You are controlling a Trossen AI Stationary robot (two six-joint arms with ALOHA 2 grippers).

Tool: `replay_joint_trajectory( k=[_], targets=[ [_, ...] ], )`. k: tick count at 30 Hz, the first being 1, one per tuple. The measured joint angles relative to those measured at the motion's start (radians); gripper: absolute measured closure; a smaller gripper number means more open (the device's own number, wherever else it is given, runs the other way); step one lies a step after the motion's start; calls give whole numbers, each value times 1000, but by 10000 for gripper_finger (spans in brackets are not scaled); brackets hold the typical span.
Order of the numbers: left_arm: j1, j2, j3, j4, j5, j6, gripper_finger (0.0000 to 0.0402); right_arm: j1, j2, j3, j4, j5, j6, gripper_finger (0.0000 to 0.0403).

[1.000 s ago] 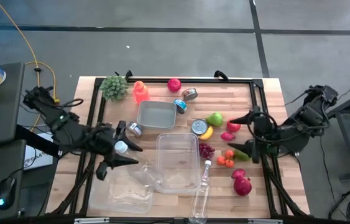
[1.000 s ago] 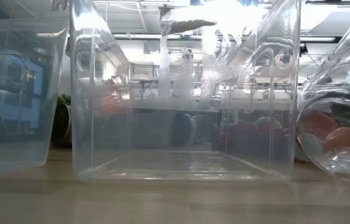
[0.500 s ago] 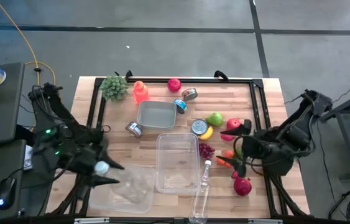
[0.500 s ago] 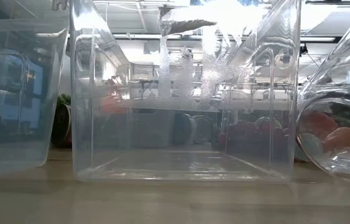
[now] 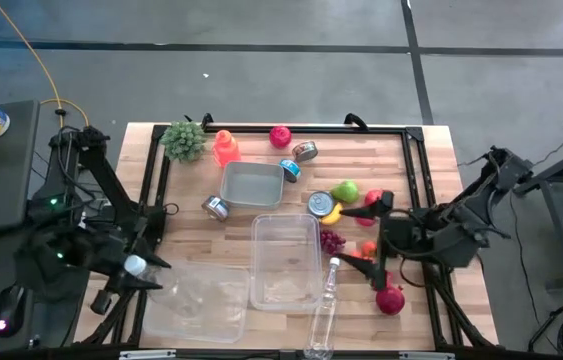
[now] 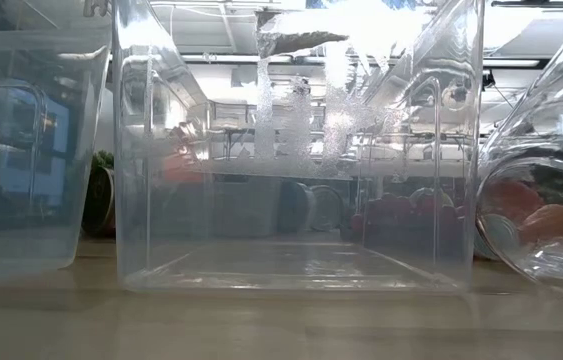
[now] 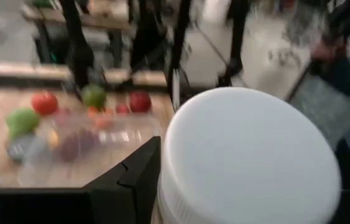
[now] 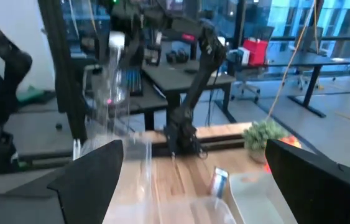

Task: Pick & Place Food Item
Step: Put the top transparent plastic bottle into the left transparent bin

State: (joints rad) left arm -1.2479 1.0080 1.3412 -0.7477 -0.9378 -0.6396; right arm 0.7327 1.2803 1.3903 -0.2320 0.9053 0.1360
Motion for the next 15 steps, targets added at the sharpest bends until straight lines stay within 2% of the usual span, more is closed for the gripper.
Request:
replay_joint_trajectory(
  k=[2, 5, 8, 11, 15],
  targets=[
    [0, -4, 0, -53, 50, -44, 235, -21, 12, 0, 44, -27, -10, 20],
    [0, -16, 0, -109, 69, -49, 235, -65, 39, 0, 66, -53, -8, 20],
    [0, -19, 0, -152, 118, -50, 235, -100, 79, 0, 96, -96, 51, 20],
    [4, -13, 0, -200, 154, -62, 235, -128, 127, 0, 185, -211, 102, 20],
    [8, -5, -1, -308, 162, -120, 235, -146, 193, 0, 309, -437, 59, 20]
  ],
)
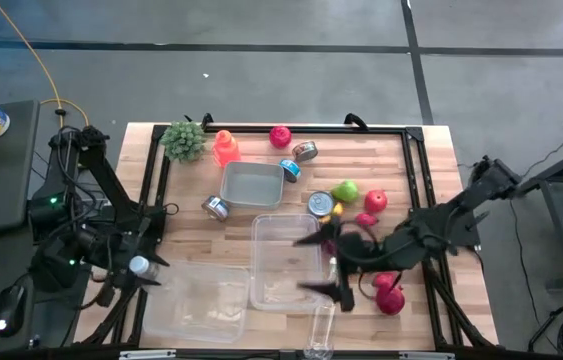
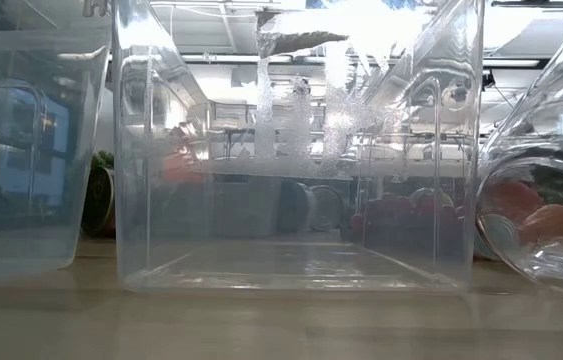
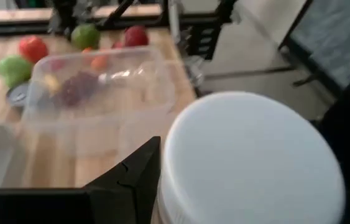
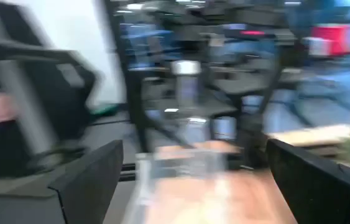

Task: Pick & Place Food Item
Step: Put the top transparent plastic bottle into the left transparent bin

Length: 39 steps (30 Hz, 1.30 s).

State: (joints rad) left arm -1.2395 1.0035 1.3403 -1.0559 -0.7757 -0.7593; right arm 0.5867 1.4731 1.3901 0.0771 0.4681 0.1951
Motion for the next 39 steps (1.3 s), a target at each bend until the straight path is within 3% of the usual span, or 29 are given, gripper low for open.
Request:
replay_joint_trajectory(
  k=[4, 8, 19, 25, 39],
  targets=[
    [1, -1, 0, -67, -1, -45, 235, -7, 56, 0, 129, -169, -59, 20],
    [0, 0, -11, -76, 0, -42, 235, -7, 99, 0, 245, -237, -85, 20],
    [-14, 23, -92, -18, -21, -52, 235, 0, 106, 0, 364, -236, -68, 20],
    [-55, 27, -164, 63, -70, -64, 235, 12, 106, 0, 344, -236, -61, 20],
    [-50, 27, -256, 77, -90, -186, 228, 22, 130, 0, 306, -228, -78, 20]
  ],
)
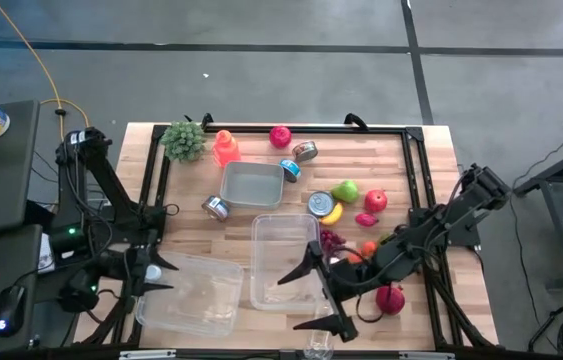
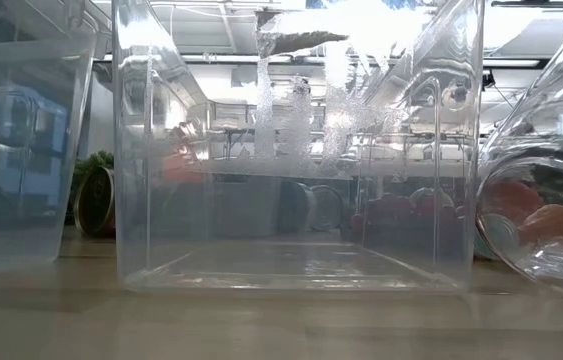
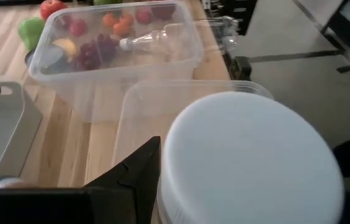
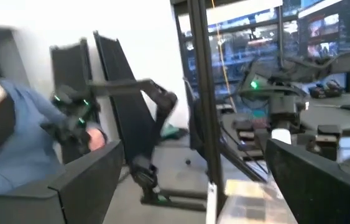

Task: Pick & Place Food Item
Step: Put the top transparent plastic bottle into the left transparent bin

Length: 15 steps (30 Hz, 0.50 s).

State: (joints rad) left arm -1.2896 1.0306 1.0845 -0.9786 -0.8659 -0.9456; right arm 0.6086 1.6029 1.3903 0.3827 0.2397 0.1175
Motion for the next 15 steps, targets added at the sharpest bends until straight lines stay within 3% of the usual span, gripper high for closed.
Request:
replay_joint_trajectory(
  k=[4, 10, 15],
  targets=[
    [23, 0, -10, 20, -1, -54, 206, -4, 14, 0, -6, 2, -41, 20],
    [49, 1, -10, 70, -9, -51, 215, -41, 21, 0, -8, 17, -69, 20],
    [51, 21, -10, 71, -96, -50, 221, -55, 20, 0, -9, 15, -70, 20]
  ],
)
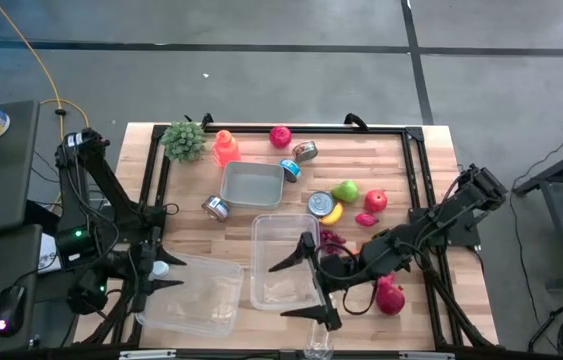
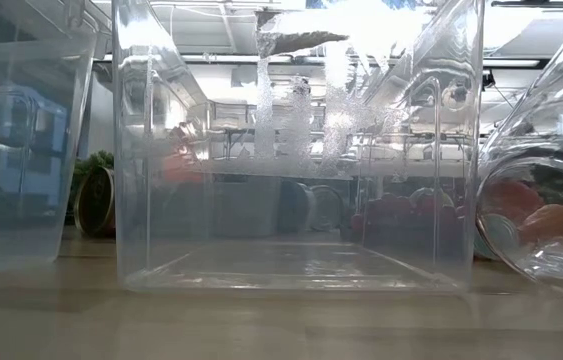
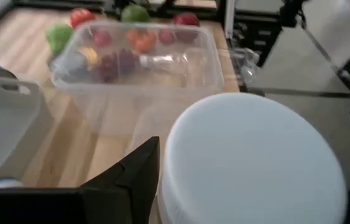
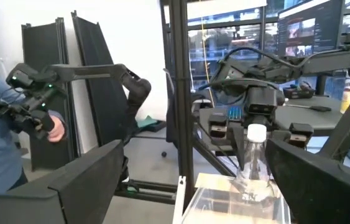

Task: Pick & Place Food Item
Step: Put the top transparent plastic bottle into the left transparent bin

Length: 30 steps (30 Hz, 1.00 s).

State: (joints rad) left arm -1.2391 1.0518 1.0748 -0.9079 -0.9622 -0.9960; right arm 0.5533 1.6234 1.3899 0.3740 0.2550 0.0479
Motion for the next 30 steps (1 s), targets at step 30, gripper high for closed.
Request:
replay_joint_trajectory(
  k=[30],
  targets=[
    [-1, 45, 0, -13, 30, 38, 215, -20, 0, 0, -3, 0, 11, 20]
  ],
)
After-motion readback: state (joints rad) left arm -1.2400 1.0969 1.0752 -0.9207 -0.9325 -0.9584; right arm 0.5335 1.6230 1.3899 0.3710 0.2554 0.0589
